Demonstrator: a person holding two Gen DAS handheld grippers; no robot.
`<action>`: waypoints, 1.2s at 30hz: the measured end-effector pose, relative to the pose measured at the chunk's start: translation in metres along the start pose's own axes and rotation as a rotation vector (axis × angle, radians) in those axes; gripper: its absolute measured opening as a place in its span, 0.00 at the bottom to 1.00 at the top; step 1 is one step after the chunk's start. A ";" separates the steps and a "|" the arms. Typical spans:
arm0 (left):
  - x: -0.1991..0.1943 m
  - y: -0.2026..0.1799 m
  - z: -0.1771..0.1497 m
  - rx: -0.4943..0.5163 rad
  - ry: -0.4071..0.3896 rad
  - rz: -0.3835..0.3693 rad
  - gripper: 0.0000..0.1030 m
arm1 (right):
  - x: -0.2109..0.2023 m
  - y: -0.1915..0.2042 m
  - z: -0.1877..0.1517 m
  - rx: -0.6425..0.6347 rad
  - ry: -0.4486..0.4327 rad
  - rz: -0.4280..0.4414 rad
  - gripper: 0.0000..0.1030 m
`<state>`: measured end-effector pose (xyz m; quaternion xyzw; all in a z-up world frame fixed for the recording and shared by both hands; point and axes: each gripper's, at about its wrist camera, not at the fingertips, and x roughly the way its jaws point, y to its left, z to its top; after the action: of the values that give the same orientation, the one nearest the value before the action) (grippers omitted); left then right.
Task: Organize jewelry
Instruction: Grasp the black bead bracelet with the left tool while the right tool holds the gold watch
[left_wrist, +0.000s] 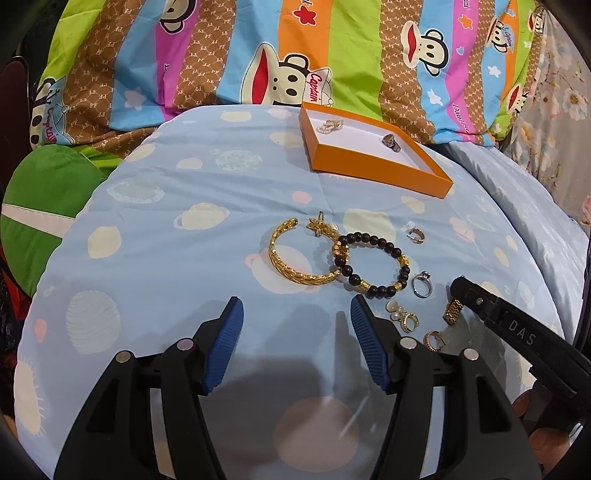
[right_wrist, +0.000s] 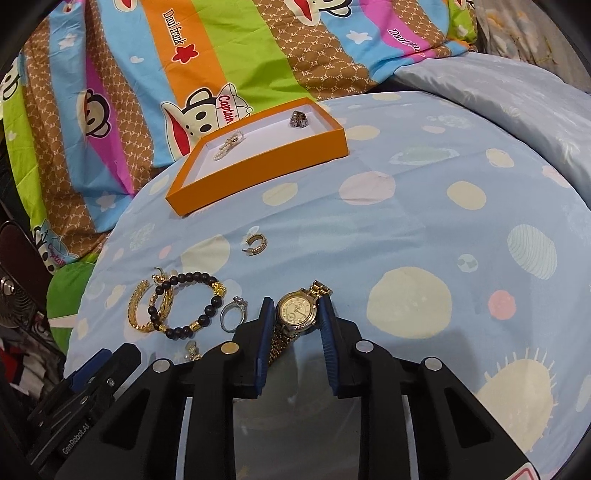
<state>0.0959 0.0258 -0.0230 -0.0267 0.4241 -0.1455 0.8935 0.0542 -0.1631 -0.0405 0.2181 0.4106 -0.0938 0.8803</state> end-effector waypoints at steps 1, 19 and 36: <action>0.000 0.001 0.000 -0.003 0.002 0.000 0.57 | -0.001 0.000 0.000 -0.006 0.000 0.002 0.21; 0.009 -0.012 0.007 -0.031 0.055 -0.146 0.57 | -0.023 -0.040 0.005 -0.073 -0.039 0.080 0.21; 0.038 -0.040 0.022 -0.033 0.073 -0.167 0.23 | -0.025 -0.035 0.005 -0.095 -0.039 0.105 0.21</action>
<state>0.1260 -0.0244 -0.0310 -0.0712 0.4549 -0.2133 0.8617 0.0293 -0.1969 -0.0297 0.1954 0.3855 -0.0323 0.9012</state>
